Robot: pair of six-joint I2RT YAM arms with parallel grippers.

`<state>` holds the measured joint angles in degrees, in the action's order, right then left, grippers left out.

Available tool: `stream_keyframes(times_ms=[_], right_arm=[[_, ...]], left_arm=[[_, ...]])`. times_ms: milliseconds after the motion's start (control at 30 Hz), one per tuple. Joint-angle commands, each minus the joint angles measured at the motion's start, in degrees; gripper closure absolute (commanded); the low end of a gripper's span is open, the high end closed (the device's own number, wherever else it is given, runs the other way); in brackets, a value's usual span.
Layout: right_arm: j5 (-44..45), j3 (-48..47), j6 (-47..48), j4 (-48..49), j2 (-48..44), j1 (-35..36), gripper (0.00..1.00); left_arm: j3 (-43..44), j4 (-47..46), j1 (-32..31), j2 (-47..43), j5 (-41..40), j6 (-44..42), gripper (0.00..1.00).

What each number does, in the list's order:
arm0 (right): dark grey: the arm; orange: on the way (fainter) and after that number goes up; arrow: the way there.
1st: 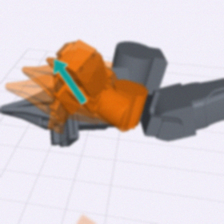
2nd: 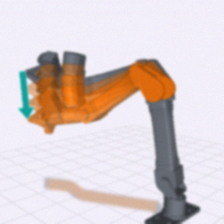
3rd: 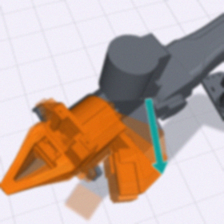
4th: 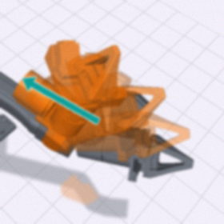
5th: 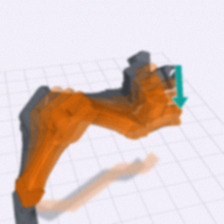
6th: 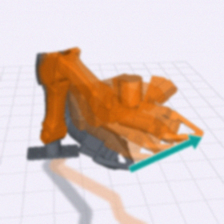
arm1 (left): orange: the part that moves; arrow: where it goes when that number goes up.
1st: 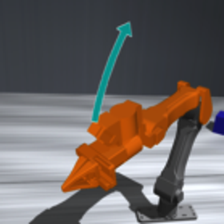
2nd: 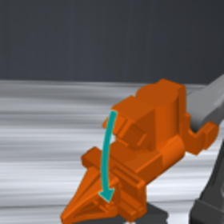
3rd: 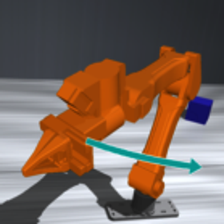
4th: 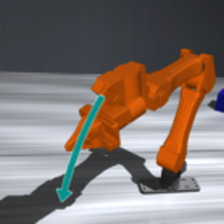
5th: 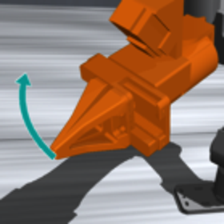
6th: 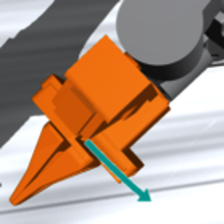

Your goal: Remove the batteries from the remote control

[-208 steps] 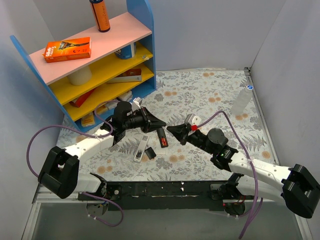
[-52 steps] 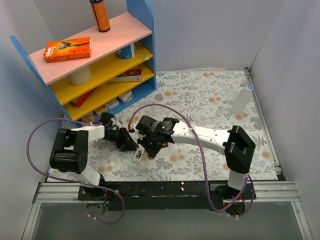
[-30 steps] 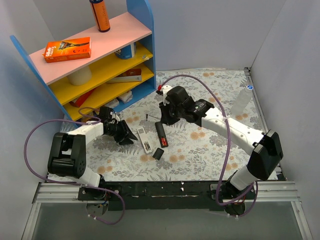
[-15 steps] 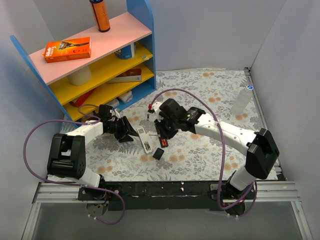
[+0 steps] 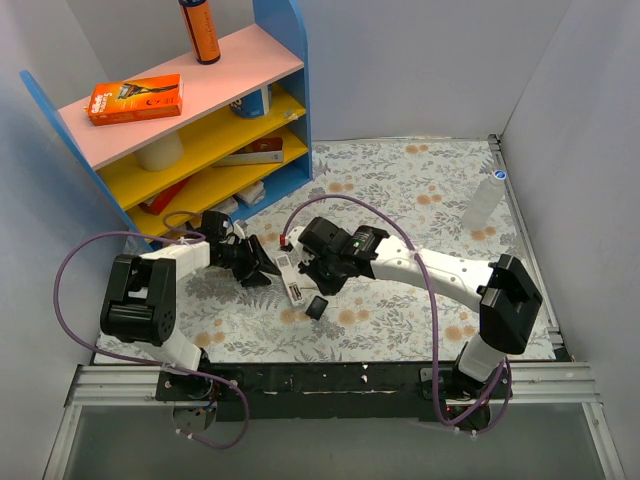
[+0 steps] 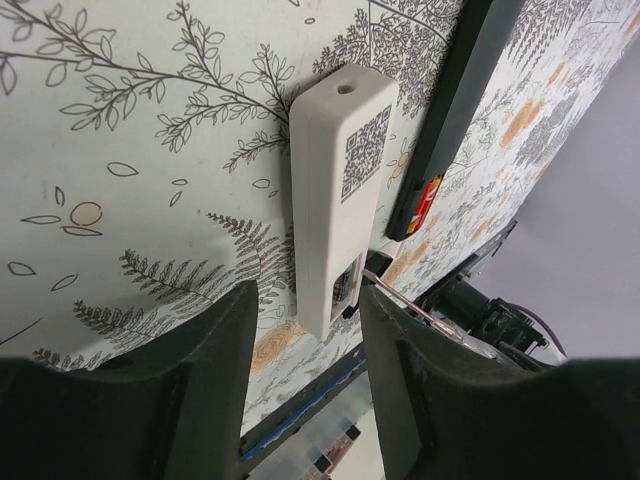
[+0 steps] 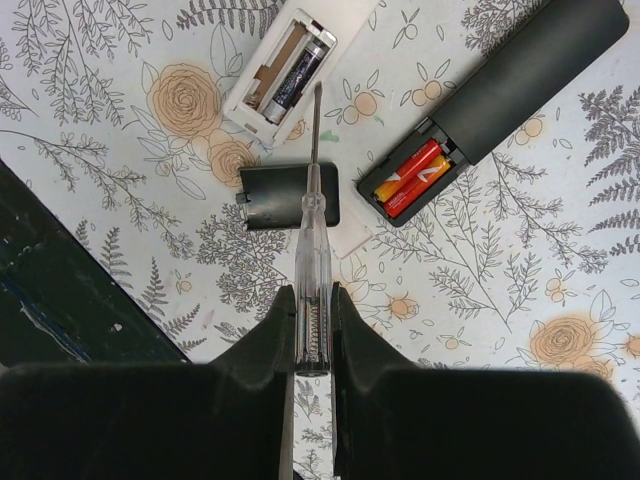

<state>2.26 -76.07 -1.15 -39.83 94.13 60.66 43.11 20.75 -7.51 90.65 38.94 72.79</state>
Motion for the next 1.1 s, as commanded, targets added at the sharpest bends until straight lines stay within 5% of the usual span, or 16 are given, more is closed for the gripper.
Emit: stream_keyframes(times_ms=[0,1067], right_arm=[[2.8,-3.6,1.0,-3.2,1.9,1.1,0.99],[5.8,-9.9,14.7,-4.3,7.4,9.7,0.99]], left_arm=[[0.0,-1.7,-0.4,0.7,2.6,-0.9,0.56],[0.2,-4.2,-1.0,4.8,7.7,-0.9,0.62]])
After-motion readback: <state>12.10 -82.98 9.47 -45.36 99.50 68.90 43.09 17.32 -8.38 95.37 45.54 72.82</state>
